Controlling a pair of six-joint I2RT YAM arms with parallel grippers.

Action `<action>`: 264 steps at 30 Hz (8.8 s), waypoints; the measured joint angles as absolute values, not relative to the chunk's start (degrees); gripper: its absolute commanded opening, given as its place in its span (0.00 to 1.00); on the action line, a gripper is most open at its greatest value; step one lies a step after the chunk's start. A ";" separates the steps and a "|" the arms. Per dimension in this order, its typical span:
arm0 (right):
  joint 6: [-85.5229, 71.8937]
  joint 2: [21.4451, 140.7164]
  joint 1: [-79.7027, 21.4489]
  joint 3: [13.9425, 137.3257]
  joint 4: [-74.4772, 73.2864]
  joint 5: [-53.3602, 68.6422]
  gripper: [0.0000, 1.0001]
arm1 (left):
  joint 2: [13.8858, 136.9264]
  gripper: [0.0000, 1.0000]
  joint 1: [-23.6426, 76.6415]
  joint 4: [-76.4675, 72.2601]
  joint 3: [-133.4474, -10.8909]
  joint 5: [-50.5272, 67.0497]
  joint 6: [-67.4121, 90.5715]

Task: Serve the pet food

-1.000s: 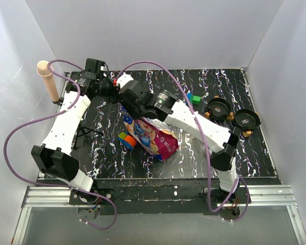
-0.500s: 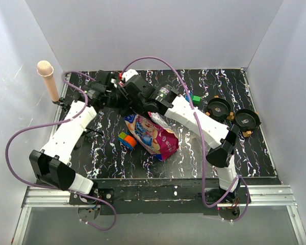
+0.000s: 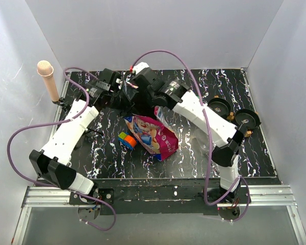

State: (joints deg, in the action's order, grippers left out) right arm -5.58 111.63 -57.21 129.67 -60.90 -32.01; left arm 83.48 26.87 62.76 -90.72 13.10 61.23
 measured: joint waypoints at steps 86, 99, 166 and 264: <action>-23.94 92.82 -35.55 95.50 -50.06 4.43 0.39 | 100.75 0.00 32.05 68.75 -116.81 11.62 35.73; -26.63 90.00 -36.86 91.29 -45.43 2.52 0.01 | 108.97 0.07 40.56 76.01 -129.12 -2.66 29.50; -31.55 88.53 -38.37 92.92 -43.66 8.91 0.01 | 100.88 0.46 41.78 77.56 -117.82 -20.75 33.93; -37.17 76.12 -26.39 45.65 -26.00 15.27 0.47 | 114.45 0.00 50.54 74.96 -126.69 4.95 35.00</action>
